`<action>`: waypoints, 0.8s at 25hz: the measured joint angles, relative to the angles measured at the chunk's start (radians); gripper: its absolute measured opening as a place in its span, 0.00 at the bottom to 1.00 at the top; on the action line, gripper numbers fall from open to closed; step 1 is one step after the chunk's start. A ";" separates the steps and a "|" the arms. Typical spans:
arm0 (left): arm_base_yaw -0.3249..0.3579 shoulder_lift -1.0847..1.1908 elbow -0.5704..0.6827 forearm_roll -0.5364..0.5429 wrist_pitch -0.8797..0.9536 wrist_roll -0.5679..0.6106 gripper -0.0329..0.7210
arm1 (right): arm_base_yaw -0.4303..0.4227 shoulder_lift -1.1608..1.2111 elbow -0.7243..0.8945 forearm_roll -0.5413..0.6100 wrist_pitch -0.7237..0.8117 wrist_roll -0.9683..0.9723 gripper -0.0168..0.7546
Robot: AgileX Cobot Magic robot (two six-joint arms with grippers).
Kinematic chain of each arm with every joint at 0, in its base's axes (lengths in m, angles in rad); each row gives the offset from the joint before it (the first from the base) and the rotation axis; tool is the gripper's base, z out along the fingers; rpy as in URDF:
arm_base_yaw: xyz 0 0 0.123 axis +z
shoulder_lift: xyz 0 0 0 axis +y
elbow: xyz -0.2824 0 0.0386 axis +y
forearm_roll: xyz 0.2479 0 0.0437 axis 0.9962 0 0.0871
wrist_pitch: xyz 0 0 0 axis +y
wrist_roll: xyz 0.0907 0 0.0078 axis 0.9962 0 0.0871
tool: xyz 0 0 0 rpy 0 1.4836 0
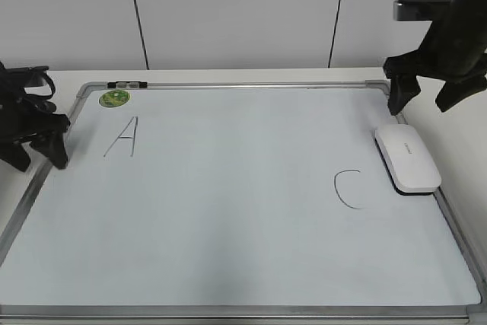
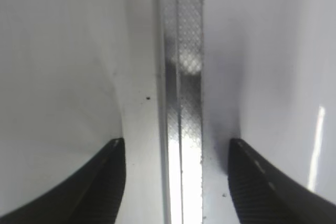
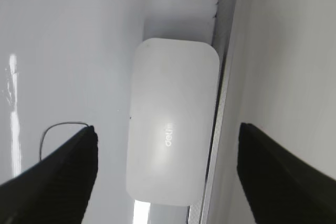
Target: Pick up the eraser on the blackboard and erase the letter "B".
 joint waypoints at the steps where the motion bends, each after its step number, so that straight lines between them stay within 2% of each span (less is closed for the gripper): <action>1: 0.000 0.000 -0.015 0.000 0.024 0.000 0.73 | 0.000 -0.009 -0.005 -0.002 0.011 -0.002 0.82; 6: 0.000 -0.048 -0.115 0.000 0.174 0.000 0.77 | 0.000 -0.064 -0.009 -0.004 0.080 -0.010 0.79; 10: 0.000 -0.127 -0.148 0.000 0.280 0.000 0.77 | 0.000 -0.126 -0.009 -0.004 0.140 -0.014 0.79; 15: -0.002 -0.260 -0.149 0.000 0.309 -0.019 0.75 | 0.000 -0.247 -0.007 -0.002 0.159 -0.014 0.79; 20: -0.039 -0.431 -0.149 0.000 0.316 -0.034 0.72 | 0.000 -0.397 0.060 0.000 0.166 -0.014 0.79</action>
